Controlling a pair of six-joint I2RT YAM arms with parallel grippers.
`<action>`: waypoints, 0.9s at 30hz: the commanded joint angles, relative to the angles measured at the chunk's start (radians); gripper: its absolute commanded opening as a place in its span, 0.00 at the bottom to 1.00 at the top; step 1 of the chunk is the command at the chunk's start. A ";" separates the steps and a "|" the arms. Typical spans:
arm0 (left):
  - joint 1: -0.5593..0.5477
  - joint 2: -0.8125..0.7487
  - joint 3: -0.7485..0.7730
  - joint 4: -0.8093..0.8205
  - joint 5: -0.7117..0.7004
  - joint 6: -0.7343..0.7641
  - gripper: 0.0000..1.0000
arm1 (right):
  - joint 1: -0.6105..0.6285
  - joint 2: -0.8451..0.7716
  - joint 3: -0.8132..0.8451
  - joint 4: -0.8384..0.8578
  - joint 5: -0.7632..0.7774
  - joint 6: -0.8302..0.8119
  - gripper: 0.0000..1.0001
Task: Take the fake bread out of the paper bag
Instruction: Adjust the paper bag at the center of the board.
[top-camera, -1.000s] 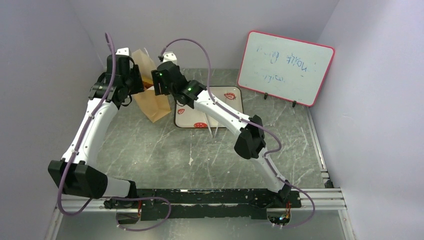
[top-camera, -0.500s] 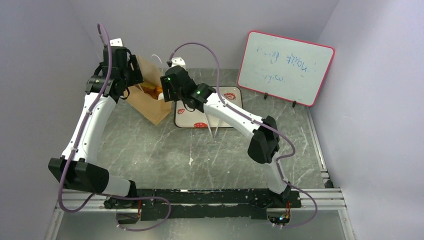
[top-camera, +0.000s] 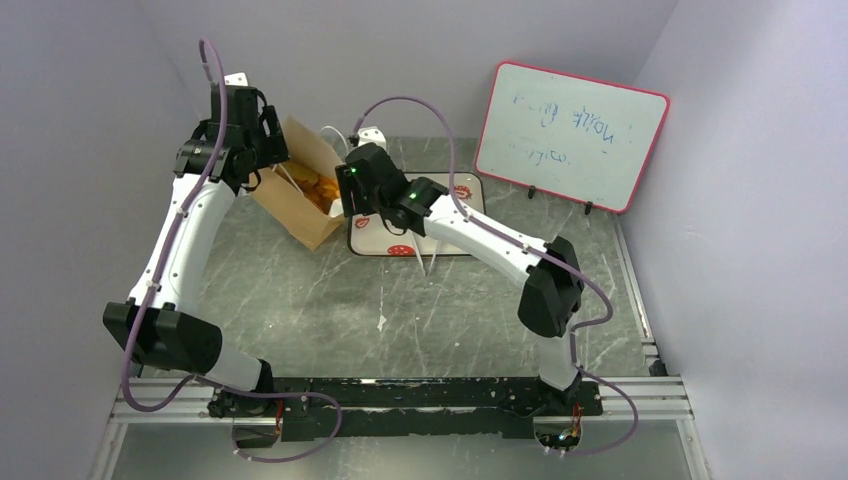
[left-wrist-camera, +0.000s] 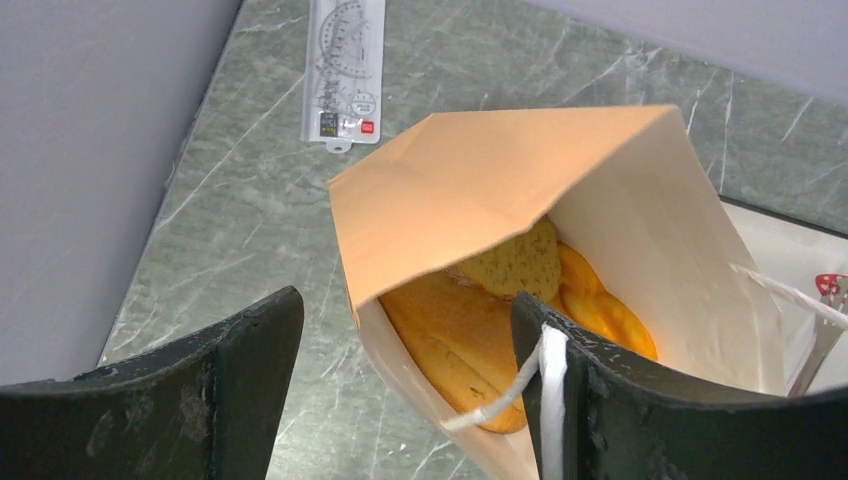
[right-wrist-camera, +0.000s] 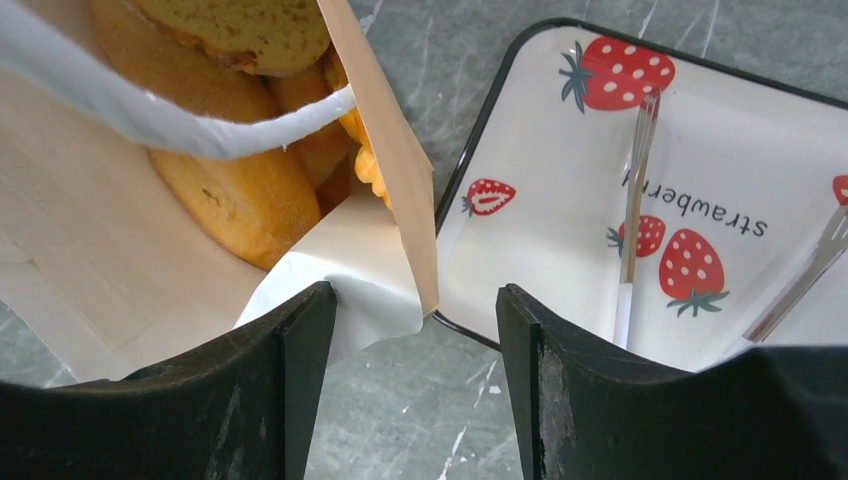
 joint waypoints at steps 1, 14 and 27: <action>-0.009 0.015 0.033 -0.028 0.014 -0.002 0.69 | 0.003 -0.026 -0.069 -0.045 -0.016 -0.005 0.60; -0.011 0.018 -0.039 0.009 0.128 0.055 0.07 | 0.008 -0.078 -0.154 -0.022 -0.023 0.002 0.60; -0.019 -0.198 -0.224 0.218 -0.042 0.105 0.07 | 0.029 -0.082 -0.246 -0.005 -0.080 0.017 0.60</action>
